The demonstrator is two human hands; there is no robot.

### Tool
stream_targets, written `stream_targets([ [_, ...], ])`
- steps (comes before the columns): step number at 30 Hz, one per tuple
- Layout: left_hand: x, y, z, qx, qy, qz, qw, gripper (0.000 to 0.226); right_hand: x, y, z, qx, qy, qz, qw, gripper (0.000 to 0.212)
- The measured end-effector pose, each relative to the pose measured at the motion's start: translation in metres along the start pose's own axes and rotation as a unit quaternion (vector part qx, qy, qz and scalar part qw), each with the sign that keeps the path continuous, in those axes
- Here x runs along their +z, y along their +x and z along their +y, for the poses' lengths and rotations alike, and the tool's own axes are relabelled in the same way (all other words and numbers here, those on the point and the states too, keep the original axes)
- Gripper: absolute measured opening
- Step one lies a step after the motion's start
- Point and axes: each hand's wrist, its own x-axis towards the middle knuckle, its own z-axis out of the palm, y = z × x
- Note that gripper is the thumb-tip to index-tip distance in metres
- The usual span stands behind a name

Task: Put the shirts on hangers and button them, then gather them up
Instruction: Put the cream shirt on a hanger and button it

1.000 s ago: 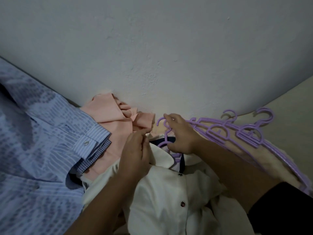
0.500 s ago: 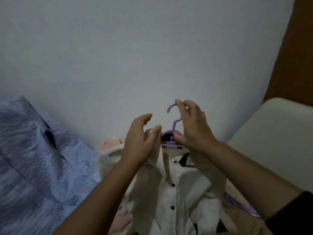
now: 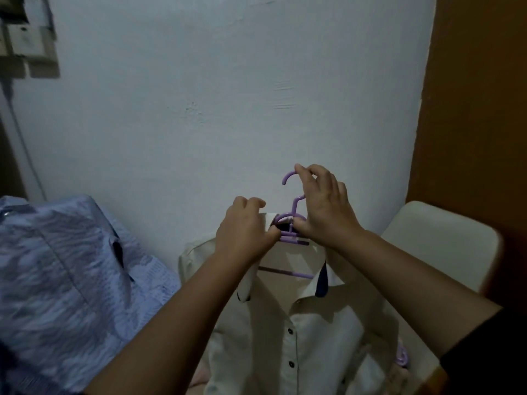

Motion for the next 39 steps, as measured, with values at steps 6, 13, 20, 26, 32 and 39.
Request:
stream_targets([
  [6,-0.017,-0.011,0.007,-0.040,-0.018,-0.016,0.999,0.029,-0.009,-0.012,-0.013,-0.001,0.004,0.001,1.000,0.093],
  [13,-0.040,-0.022,0.017,-0.075,-0.236,-0.022,0.969,0.026,-0.001,-0.020,-0.024,-0.004,0.027,0.007,1.000,0.090],
  [20,-0.036,-0.021,0.004,-0.111,-0.268,-0.025,0.957,0.032,-0.006,-0.014,-0.022,-0.016,0.043,0.014,0.999,0.090],
  [26,-0.013,-0.030,-0.030,-0.107,-0.122,-0.059,0.985,0.044,0.010,-0.021,-0.022,-0.003,0.099,-0.023,0.995,0.088],
  [32,0.029,-0.051,-0.075,-0.132,-0.118,-0.124,0.976,0.040,0.066,-0.040,-0.019,0.031,0.127,-0.108,0.986,0.083],
  [39,0.093,-0.058,-0.127,-0.163,-0.106,-0.158,0.968,0.022,0.169,-0.048,-0.008,0.063,0.145,-0.157,0.975,0.079],
])
